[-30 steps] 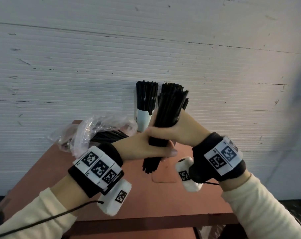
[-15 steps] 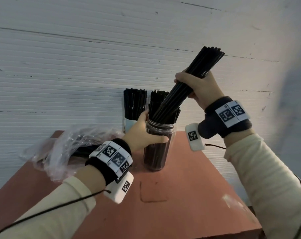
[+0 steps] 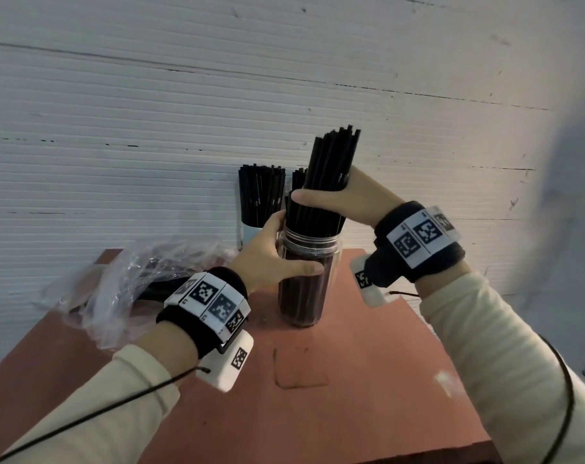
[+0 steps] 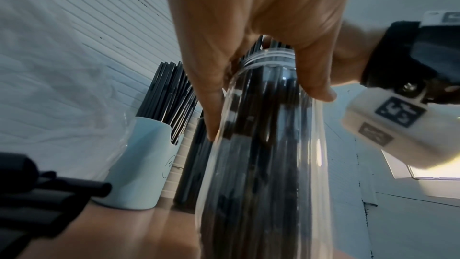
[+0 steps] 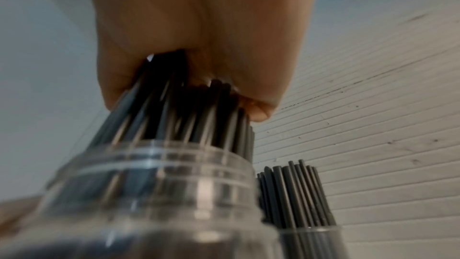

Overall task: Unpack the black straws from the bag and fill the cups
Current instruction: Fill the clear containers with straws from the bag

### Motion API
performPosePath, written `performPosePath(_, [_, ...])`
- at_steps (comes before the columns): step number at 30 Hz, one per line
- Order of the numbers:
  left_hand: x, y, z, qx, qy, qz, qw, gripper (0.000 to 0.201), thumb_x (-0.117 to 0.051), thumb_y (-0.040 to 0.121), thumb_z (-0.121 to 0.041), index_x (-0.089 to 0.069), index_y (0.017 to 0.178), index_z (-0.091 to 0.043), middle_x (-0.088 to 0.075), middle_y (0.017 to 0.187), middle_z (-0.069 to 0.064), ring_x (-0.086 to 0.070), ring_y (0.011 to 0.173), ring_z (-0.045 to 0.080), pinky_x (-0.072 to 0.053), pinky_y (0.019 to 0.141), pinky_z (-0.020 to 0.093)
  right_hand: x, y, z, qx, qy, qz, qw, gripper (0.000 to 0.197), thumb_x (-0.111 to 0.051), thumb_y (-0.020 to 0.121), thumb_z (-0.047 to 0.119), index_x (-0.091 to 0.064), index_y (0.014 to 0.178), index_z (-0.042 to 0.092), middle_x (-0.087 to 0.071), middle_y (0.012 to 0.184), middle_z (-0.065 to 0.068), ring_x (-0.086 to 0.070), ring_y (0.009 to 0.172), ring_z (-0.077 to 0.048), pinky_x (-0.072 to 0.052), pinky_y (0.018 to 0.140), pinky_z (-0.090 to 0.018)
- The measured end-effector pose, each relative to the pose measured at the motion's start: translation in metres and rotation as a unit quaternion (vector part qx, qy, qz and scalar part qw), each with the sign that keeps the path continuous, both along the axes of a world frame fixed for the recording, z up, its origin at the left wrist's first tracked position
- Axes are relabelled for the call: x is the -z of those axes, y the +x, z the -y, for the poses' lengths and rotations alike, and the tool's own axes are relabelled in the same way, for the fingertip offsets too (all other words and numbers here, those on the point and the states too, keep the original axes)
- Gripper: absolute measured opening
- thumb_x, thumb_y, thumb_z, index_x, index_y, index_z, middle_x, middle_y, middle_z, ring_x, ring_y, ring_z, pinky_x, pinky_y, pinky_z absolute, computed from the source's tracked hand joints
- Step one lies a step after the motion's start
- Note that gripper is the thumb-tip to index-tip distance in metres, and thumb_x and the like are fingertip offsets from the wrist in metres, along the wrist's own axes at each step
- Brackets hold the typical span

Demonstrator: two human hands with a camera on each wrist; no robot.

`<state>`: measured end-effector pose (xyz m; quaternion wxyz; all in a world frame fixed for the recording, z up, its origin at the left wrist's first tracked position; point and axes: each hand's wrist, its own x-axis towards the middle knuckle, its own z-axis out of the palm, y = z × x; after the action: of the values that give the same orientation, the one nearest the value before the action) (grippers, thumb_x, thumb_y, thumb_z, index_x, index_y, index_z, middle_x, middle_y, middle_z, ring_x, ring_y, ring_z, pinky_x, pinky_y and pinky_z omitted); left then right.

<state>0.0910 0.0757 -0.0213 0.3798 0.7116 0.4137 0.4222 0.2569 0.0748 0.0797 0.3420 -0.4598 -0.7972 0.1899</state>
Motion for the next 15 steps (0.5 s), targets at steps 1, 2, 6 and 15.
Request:
performPosePath(1, [0.001, 0.000, -0.001, -0.002, 0.002, -0.005, 1.000, 0.100, -0.087, 0.067, -0.026, -0.028, 0.147, -0.025, -0.053, 0.121, -0.024, -0.050, 0.105, -0.015, -0.037, 0.089, 0.008, 0.005, 0.001, 0.002, 0.009, 0.002, 0.008, 1.000, 0.039, -0.073, 0.079, 0.047, -0.065, 0.099, 0.014, -0.069, 0.096, 0.000, -0.066, 0.087, -0.005, -0.056, 0.081, -0.024])
performPosePath(2, [0.001, 0.000, -0.001, -0.004, 0.007, -0.010, 1.000, 0.101, -0.087, 0.067, -0.028, -0.027, 0.148, -0.024, -0.053, 0.125, -0.021, -0.050, 0.109, -0.010, -0.037, 0.095, 0.013, 0.008, 0.002, 0.004, 0.021, 0.015, 0.005, 1.000, 0.046, -0.073, 0.076, 0.051, -0.061, 0.107, 0.018, -0.066, 0.103, 0.002, -0.063, 0.092, -0.003, -0.053, 0.078, -0.019])
performPosePath(6, [0.001, -0.001, -0.002, -0.002, 0.013, -0.016, 1.000, 0.103, -0.087, 0.066, -0.029, -0.025, 0.149, -0.025, -0.051, 0.129, -0.017, -0.048, 0.114, -0.002, -0.034, 0.099, 0.020, 0.004, 0.002, 0.007, 0.035, 0.128, -0.111, 0.985, 0.083, -0.079, 0.074, 0.044, -0.031, 0.139, 0.024, -0.045, 0.133, 0.006, -0.051, 0.116, -0.005, -0.045, 0.086, -0.012])
performPosePath(15, [0.001, 0.000, -0.001, -0.015, 0.005, -0.019, 1.000, 0.097, -0.088, 0.066, -0.026, -0.032, 0.145, -0.025, -0.054, 0.118, -0.024, -0.050, 0.106, -0.010, -0.039, 0.101, 0.024, 0.020, -0.007, 0.013, 0.012, 0.187, 0.110, 0.976, 0.033, -0.044, 0.101, 0.028, -0.060, 0.128, 0.018, -0.063, 0.125, 0.006, -0.055, 0.113, -0.005, -0.036, 0.090, -0.004])
